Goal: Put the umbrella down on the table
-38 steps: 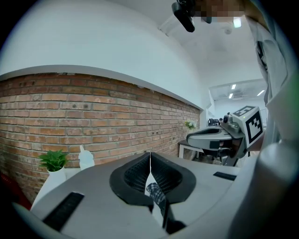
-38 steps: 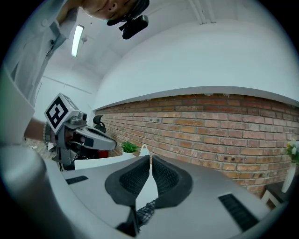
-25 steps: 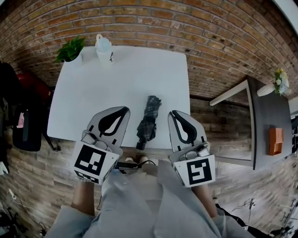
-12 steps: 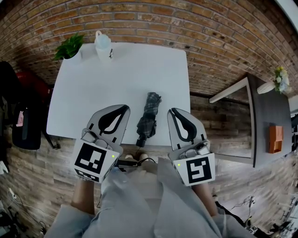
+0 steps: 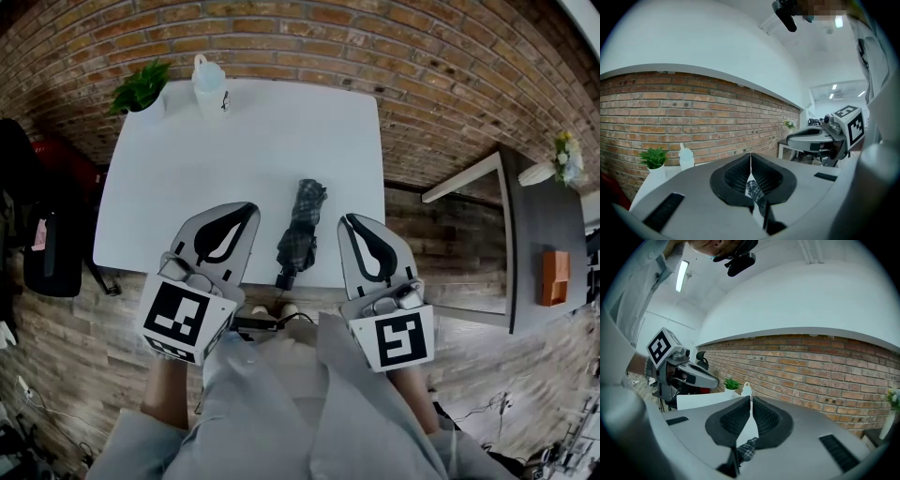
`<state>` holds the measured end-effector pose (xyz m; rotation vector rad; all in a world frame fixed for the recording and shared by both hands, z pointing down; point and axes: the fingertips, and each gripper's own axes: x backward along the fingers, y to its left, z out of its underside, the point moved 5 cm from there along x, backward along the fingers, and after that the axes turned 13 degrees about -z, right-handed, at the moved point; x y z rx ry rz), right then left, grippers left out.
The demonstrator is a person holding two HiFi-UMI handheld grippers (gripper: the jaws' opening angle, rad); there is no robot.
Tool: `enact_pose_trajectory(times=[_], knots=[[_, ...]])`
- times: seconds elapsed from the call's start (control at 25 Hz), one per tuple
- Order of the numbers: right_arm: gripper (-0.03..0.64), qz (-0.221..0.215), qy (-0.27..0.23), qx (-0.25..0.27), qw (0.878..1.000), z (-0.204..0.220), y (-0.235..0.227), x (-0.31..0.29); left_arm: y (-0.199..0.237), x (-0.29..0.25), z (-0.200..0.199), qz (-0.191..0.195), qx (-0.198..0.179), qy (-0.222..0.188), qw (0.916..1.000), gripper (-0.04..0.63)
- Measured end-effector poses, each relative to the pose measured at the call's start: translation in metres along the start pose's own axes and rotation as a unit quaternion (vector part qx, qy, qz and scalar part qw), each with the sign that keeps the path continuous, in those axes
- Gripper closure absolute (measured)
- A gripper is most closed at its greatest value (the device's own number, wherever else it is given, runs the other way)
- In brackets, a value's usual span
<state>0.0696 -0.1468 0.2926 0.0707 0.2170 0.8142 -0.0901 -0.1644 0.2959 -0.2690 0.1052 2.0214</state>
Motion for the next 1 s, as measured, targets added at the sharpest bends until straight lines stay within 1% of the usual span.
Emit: enact_pose_trajectory(times=[0.32, 0.52, 0.72, 1.0], knots=[[0.571, 0.001, 0.002, 0.002, 1.0, 0.0, 0.005, 0.0, 0.002, 0.004, 0.003, 0.001, -0.003, 0.005, 1.0, 0.572], [0.571, 0.001, 0.007, 0.005, 1.0, 0.001, 0.009, -0.001, 0.0, 0.007, 0.006, 0.01, 0.001, 0.003, 0.9999, 0.572], [0.571, 0.001, 0.009, 0.008, 1.0, 0.001, 0.013, 0.0, -0.001, 0.01, 0.008, 0.008, -0.001, 0.012, 0.9999, 0.572], [0.571, 0.001, 0.012, 0.013, 1.0, 0.002, 0.021, 0.001, 0.001, 0.015, 0.012, 0.007, 0.004, 0.007, 0.9999, 0.572]])
